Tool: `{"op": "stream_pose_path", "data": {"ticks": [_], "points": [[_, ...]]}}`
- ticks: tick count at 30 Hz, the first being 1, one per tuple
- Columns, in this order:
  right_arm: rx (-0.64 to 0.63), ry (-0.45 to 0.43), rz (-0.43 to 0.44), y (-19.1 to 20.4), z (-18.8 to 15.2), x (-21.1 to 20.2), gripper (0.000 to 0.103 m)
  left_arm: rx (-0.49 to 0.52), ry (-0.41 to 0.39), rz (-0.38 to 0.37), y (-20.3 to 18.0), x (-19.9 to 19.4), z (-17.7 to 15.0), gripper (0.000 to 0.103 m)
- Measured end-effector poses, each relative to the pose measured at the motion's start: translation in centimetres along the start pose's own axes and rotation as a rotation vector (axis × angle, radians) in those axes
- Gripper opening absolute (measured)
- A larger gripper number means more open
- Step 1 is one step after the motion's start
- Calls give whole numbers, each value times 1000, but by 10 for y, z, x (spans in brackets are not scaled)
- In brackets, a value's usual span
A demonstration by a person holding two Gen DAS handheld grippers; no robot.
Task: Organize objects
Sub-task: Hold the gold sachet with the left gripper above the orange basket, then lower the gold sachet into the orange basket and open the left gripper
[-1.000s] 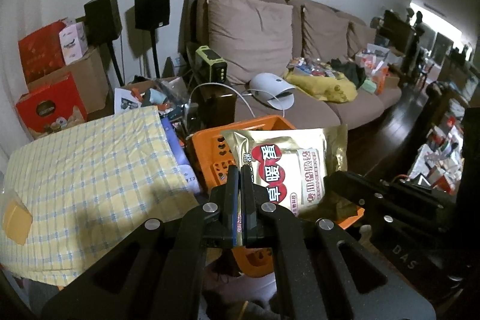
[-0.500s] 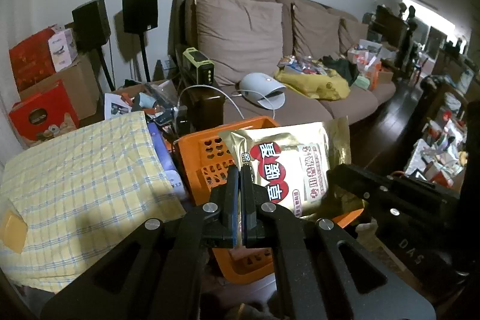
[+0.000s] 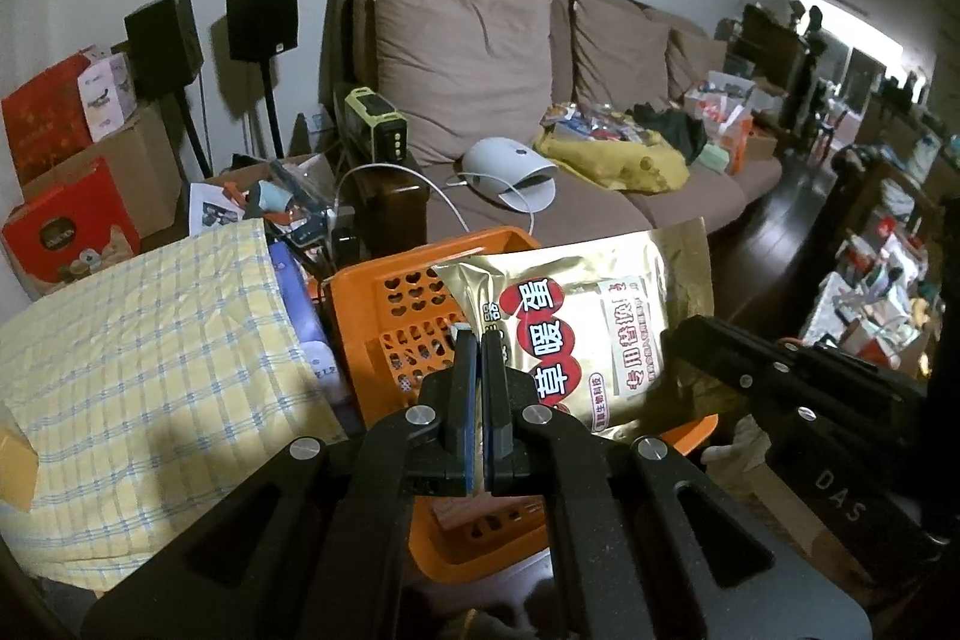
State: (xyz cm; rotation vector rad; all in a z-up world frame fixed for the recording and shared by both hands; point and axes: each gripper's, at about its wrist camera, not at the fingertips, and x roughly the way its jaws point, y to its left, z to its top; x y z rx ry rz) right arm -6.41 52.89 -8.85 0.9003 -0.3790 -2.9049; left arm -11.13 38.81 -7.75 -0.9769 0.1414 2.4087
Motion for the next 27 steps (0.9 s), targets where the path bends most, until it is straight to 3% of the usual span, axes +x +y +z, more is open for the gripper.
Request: {"op": "stream_pose_path", "data": {"ticks": [22, 27], "points": [[41, 7, -37, -19, -5, 16, 3, -7, 37, 11, -8, 42, -8, 1], [62, 14, -36, -26, -13, 33, 3, 1, 52, 64, -7, 65, -17, 1]]}}
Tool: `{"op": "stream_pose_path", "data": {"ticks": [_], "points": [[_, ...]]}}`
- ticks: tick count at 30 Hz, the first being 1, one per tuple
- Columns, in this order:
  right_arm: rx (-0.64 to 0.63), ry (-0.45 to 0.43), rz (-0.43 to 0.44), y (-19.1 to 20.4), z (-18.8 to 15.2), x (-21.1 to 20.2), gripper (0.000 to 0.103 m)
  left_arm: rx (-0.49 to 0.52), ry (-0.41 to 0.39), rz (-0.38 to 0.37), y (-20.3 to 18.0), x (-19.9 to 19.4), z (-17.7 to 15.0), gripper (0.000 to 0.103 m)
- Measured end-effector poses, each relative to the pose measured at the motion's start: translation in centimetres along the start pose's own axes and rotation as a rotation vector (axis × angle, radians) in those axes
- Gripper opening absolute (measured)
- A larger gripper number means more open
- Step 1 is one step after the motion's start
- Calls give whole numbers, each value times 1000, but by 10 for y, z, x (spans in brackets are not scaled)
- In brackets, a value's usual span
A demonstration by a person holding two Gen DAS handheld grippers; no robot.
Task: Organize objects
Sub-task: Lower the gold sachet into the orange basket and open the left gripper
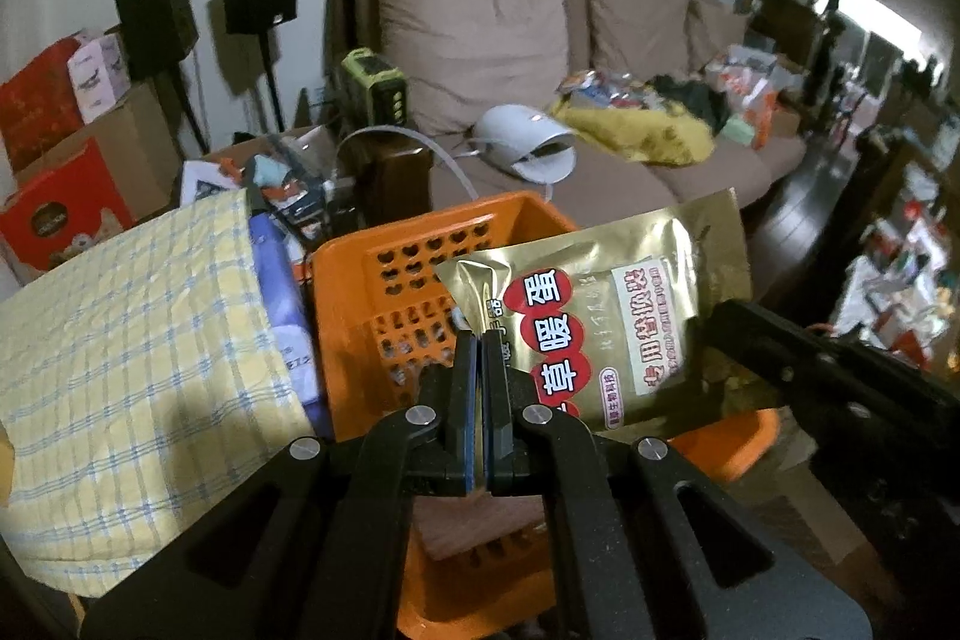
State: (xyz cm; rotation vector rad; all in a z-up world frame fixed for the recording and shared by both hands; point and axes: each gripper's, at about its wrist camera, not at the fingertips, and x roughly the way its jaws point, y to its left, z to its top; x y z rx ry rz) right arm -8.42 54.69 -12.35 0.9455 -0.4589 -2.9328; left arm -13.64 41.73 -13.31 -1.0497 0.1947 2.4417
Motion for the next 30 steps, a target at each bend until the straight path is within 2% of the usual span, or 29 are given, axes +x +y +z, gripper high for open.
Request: {"op": "stream_pose_path", "data": {"ticks": [4, 11, 17, 22, 30], "points": [[25, 16, 18, -6, -8, 19, 3, 7, 7, 34, 0, 11, -8, 1], [57, 41, 23, -19, -20, 42, 3, 16, 76, 43, 1, 44, -21, 1], [48, 37, -35, -26, -33, 65, 3, 5, 119, 57, -3, 70, -36, 1], [45, 50, -54, -31, -36, 76, 3, -1, 101, 59, 0, 68, -34, 1], [23, 82, -53, -27, -40, 85, 4, -42, 150, 37, 12, 69, -39, 2]]}}
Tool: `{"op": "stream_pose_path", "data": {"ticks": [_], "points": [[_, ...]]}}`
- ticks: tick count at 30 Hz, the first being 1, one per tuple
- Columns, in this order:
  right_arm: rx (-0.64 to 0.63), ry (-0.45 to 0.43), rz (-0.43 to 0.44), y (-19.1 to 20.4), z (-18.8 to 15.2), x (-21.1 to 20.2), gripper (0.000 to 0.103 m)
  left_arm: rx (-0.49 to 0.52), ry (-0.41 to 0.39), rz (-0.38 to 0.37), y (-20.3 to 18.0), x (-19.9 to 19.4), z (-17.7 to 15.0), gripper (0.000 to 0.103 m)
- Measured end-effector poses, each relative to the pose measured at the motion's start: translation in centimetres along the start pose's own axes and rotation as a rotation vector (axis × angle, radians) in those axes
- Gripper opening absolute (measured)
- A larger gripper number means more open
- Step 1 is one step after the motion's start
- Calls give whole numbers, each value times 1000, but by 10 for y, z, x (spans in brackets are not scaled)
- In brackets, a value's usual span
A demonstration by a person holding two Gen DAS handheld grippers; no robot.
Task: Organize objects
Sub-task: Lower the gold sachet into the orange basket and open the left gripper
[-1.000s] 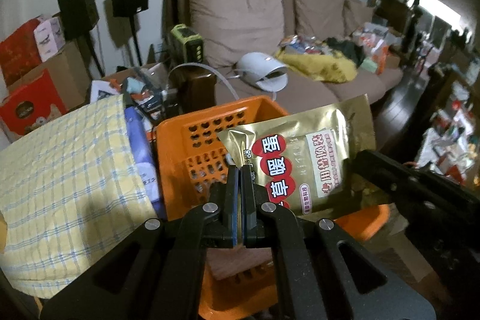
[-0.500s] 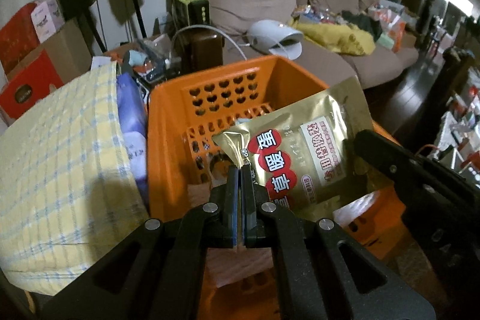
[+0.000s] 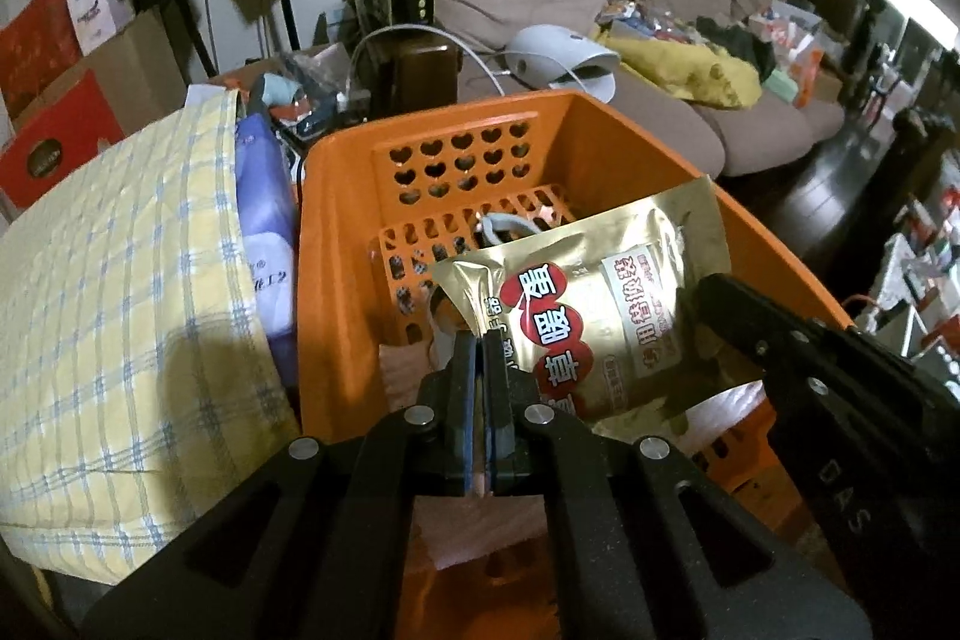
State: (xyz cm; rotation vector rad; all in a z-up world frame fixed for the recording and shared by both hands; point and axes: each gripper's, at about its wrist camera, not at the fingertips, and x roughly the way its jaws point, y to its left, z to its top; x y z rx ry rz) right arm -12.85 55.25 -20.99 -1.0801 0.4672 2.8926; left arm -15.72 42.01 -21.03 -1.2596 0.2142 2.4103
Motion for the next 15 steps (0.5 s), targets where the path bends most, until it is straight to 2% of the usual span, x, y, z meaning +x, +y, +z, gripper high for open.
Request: {"op": "stream_pose_path", "data": {"ticks": [5, 7, 11, 15], "points": [[-11, 29, -14, 1, -3, 6, 7, -45, 39, -30, 14, -1, -2, 3], [-9, 28, -15, 1, -3, 6, 8, -53, 41, -50, 20, -5, -1, 14], [2, 8, -18, 0, -2, 3, 8, -57, 20, -50, 33, -18, 2, 23], [26, -24, -45, -4, -1, -2, 20, -99, 0, -60, 53, -38, 6, 31]]}}
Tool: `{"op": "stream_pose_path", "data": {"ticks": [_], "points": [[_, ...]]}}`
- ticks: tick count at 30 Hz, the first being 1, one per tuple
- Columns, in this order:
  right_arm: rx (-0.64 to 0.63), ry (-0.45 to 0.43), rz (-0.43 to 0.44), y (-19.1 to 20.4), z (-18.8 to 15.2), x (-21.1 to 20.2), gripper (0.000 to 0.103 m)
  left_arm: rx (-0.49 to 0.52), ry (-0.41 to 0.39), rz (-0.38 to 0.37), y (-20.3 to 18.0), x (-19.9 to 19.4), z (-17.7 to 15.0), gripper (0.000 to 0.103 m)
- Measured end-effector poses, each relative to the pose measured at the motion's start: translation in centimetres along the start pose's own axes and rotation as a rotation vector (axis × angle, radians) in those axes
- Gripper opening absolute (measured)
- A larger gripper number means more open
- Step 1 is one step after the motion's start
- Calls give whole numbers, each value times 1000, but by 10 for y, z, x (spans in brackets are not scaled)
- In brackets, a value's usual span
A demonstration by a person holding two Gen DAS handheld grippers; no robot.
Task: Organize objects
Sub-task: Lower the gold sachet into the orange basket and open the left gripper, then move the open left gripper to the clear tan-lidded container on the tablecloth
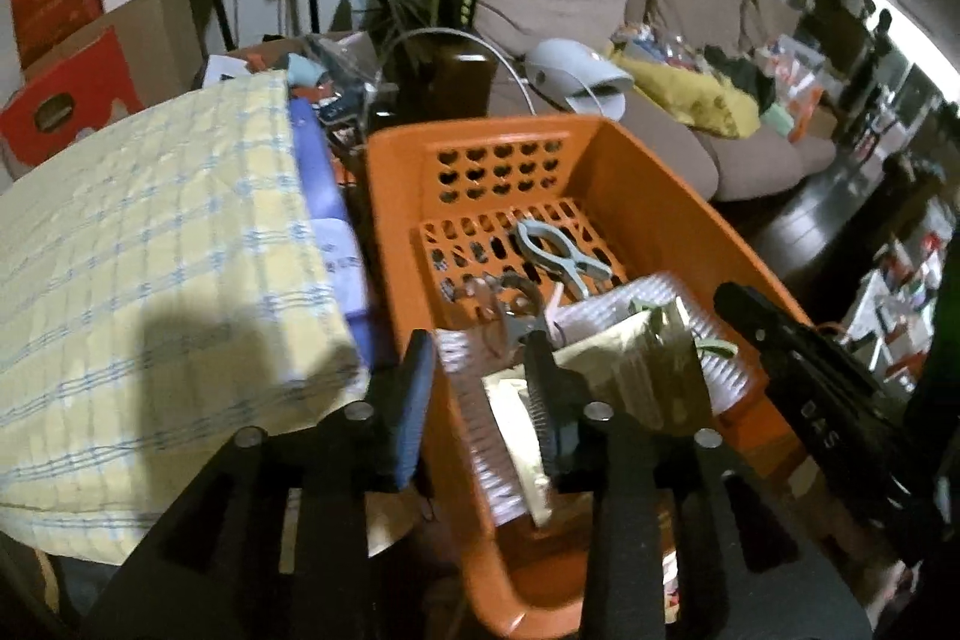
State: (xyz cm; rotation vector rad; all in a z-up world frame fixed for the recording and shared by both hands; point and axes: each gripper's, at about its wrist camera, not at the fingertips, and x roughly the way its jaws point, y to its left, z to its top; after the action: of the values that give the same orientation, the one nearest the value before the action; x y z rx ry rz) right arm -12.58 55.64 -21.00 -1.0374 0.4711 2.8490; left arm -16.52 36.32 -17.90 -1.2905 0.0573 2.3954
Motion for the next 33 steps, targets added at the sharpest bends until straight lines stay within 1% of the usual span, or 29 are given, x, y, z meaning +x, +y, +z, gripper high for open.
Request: {"op": "stream_pose_path", "data": {"ticks": [2, 4, 5, 7, 9, 11, 13, 15, 16, 17, 18, 19, 20, 23, 24, 25, 26, 28, 29, 30, 32, 33], "points": [[6, -12, -5, -2, 1, -3, 20, -6, -21, 5, 13, -18, 4, 35], [30, -21, 4, -7, 3, -5, 26, 2, -61, 11, 27, -43, 7, 47], [47, -23, 17, -9, 4, -6, 30, 11, -84, 19, 34, -56, 8, 49], [83, -27, 41, -14, 4, -8, 33, 29, -131, 52, 51, -84, 9, 55], [113, -28, 63, -17, 4, -9, 33, 42, -166, 87, 74, -110, 6, 58], [117, -29, 57, -15, 4, -11, 33, 61, -179, 137, 99, -134, -2, 58], [69, -15, 43, 0, 7, -17, 33, 87, -194, 166, 129, -160, -16, 63], [-17, -30, 52, 25, 11, -31, 34, 91, -195, 204, 161, -180, -30, 63], [-53, -37, 55, 37, 13, -37, 40, 76, -193, 239, 182, -190, -36, 63], [-88, -45, 64, 50, 14, -44, 52, 46, -194, 273, 206, -198, -42, 63], [-135, -53, 89, 71, 13, -53, 57, 16, -199, 296, 225, -205, -47, 63], [-156, -54, 106, 83, 11, -58, 61, -32, -201, 323, 252, -212, -53, 63], [-174, -46, 124, 97, 8, -61, 61, -80, -198, 344, 275, -217, -58, 63], [-210, 42, 199, 144, -7, -56, 61, -226, -176, 401, 349, -227, -75, 63], [-242, 64, 235, 166, -15, -52, 61, -274, -172, 428, 371, -230, -81, 63], [-254, 68, 243, 178, -18, -49, 61, -320, -171, 454, 394, -233, -87, 63], [-267, 81, 254, 195, -21, -42, 61, -356, -174, 466, 412, -235, -92, 63], [-304, 148, 316, 237, -27, -21, 61, -445, -187, 490, 450, -242, -104, 63], [-314, 161, 328, 250, -29, -16, 61, -481, -192, 493, 464, -244, -109, 63], [-343, 178, 351, 276, -31, -8, 61, -516, -200, 483, 478, -245, -114, 63], [-377, 198, 387, 309, -31, 2, 61, -578, -208, 449, 507, -243, -116, 63], [-391, 224, 427, 335, -32, 9, 61, -588, -220, 431, 518, -241, -113, 63]]}}
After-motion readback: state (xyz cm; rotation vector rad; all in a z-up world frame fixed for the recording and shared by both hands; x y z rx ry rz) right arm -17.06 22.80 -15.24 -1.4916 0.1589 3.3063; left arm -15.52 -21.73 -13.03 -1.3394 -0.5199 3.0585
